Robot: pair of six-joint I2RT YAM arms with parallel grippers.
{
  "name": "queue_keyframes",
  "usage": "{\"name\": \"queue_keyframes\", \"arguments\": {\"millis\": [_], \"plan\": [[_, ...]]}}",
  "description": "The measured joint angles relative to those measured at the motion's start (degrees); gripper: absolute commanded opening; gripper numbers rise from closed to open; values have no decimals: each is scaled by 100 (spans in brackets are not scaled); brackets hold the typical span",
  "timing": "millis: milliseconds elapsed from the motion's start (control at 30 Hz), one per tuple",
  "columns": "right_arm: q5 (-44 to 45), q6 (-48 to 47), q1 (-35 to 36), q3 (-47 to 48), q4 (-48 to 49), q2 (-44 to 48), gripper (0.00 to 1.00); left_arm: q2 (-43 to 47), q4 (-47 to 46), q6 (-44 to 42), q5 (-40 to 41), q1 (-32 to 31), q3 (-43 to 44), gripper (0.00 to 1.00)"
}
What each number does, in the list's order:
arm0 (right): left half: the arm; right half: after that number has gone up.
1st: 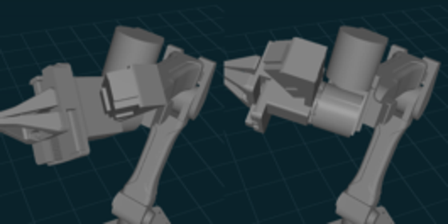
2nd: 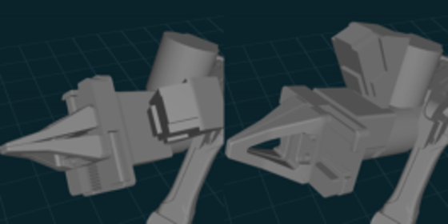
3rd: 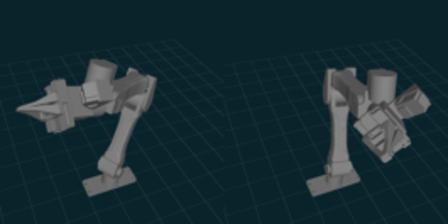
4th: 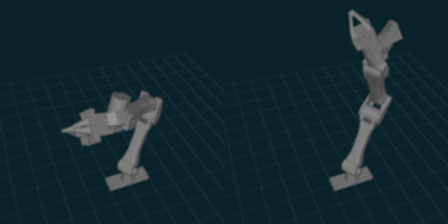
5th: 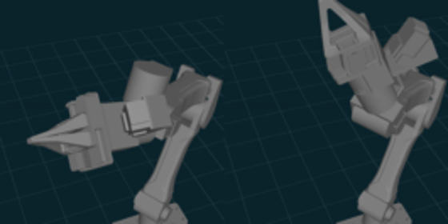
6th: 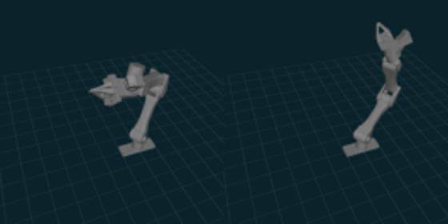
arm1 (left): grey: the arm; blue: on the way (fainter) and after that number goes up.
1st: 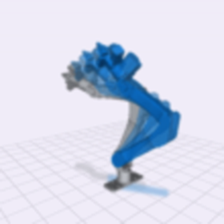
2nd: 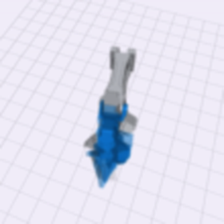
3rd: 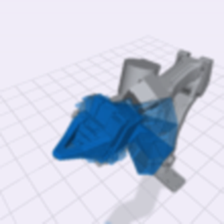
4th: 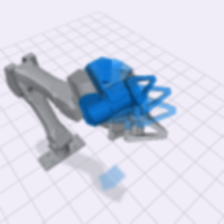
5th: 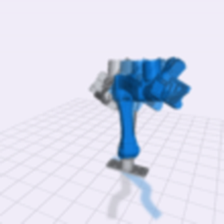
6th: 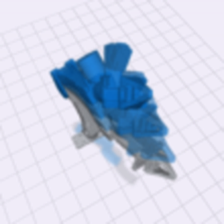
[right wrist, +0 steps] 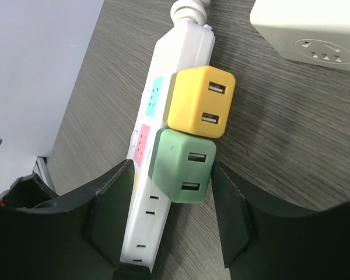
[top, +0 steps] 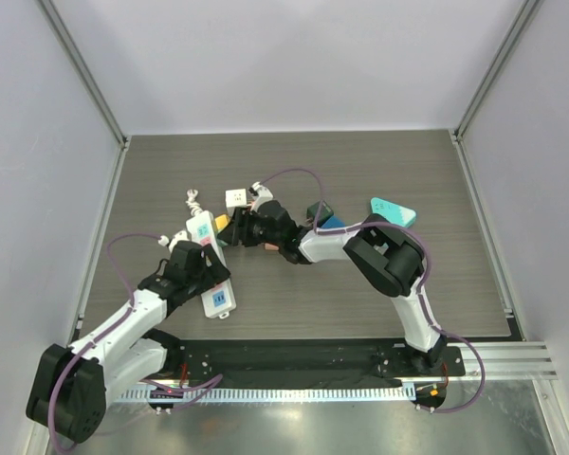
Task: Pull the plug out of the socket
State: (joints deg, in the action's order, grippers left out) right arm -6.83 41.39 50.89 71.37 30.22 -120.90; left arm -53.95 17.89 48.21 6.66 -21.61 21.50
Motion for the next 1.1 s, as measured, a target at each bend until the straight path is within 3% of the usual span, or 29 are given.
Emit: {"name": "queue_keyframes", "arguments": {"millis": [67,233,433,500,533,567,633,1100], "plan": [[-39,87,0,37,68,-68,54,15,17,28,-11,0,-2,0],[-103,240,-11,42,186,-177,53,87,55,92,-24,4,-31,0],[-157,372,-26,42,295,-247,44,107,74,125,-26,4,-33,0],[-188,446,-42,42,358,-249,36,131,72,157,-24,4,-50,0],[-195,494,-55,39,391,-249,28,151,68,192,-20,4,-63,0],[-197,560,-79,35,433,-249,12,179,55,247,-22,7,-85,0],[-203,682,-111,-63,610,-249,1,258,33,334,-20,4,-133,0],[-378,1390,-393,-1054,2079,-168,1,448,31,619,-90,7,-234,0]]}}
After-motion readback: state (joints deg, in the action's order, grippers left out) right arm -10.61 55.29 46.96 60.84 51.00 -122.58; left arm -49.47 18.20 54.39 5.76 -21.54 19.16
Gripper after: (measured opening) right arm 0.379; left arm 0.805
